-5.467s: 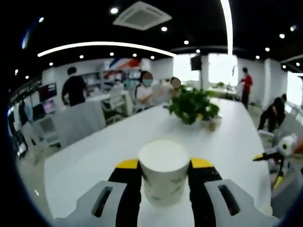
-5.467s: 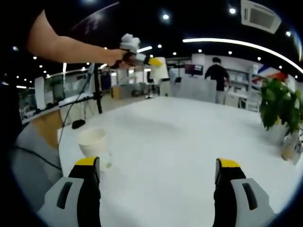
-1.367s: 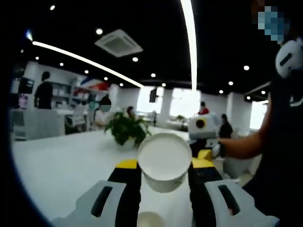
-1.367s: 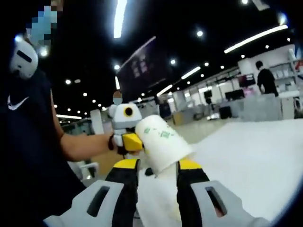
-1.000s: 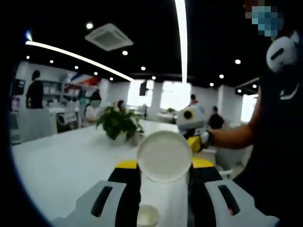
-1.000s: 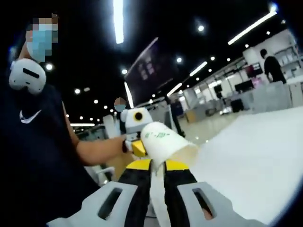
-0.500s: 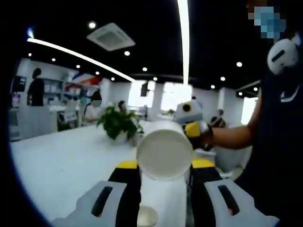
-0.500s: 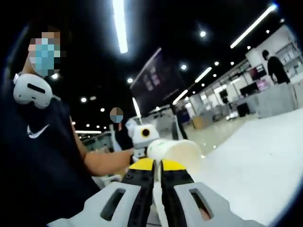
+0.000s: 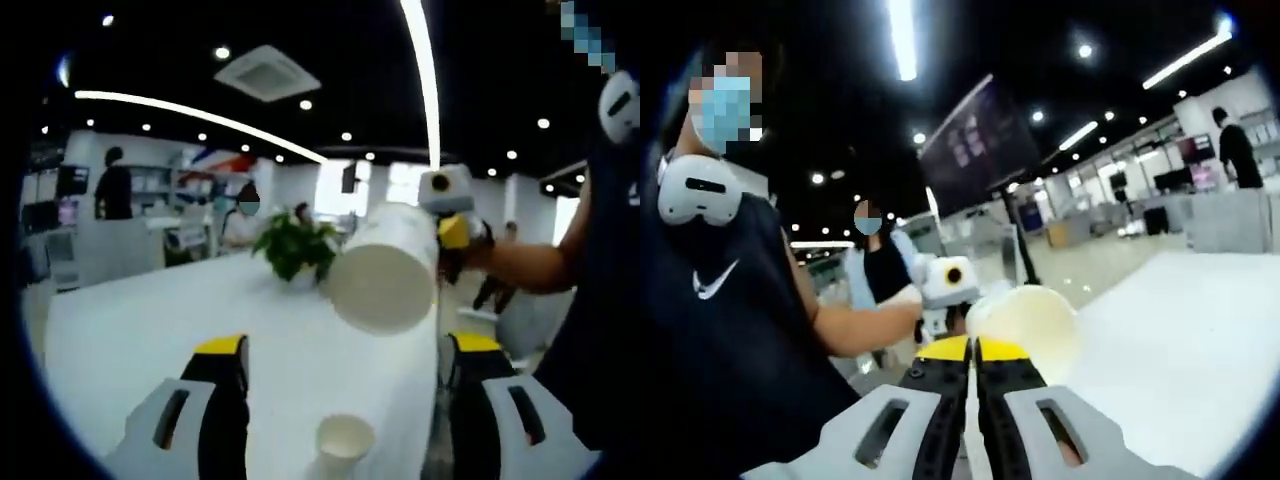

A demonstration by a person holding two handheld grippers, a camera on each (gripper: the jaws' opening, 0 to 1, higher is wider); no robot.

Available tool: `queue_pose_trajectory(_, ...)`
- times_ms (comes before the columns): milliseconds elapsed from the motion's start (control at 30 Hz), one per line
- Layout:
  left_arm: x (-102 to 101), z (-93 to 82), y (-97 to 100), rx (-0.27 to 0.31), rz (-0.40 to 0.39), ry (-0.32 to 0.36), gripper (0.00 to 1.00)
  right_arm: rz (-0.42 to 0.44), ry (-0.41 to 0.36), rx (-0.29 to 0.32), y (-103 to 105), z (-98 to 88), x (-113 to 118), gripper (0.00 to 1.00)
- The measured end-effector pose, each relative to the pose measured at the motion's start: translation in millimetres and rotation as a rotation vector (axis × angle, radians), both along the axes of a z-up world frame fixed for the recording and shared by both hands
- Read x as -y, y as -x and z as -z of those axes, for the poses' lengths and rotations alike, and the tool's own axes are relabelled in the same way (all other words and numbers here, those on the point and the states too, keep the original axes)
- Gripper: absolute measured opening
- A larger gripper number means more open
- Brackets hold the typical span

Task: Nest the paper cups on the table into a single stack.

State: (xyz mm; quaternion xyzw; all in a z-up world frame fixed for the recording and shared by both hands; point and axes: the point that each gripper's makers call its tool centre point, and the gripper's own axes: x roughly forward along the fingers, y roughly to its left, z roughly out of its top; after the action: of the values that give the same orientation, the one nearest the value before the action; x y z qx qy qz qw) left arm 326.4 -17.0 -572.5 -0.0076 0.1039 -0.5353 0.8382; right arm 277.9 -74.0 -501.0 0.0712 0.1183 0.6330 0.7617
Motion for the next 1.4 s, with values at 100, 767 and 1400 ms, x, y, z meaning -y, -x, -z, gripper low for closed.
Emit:
queue_pose_trajectory(100,-10,12.0,-2.9,0.009,-0.035,-0.034,0.94,-0.018,0.086,0.040,0,-1.4,0,0.00)
queue_pose_trajectory(767,-93,109.9,1.4,-0.051,-0.316,-0.281,0.98,-0.140,0.774,0.212,-19,28.7,-13,0.00)
queue_pose_trajectory(1400,-113,115.8,-10.2,-0.028,-0.404,-0.208,0.98,-0.164,1.224,0.175,-27,65.1,-17,0.00)
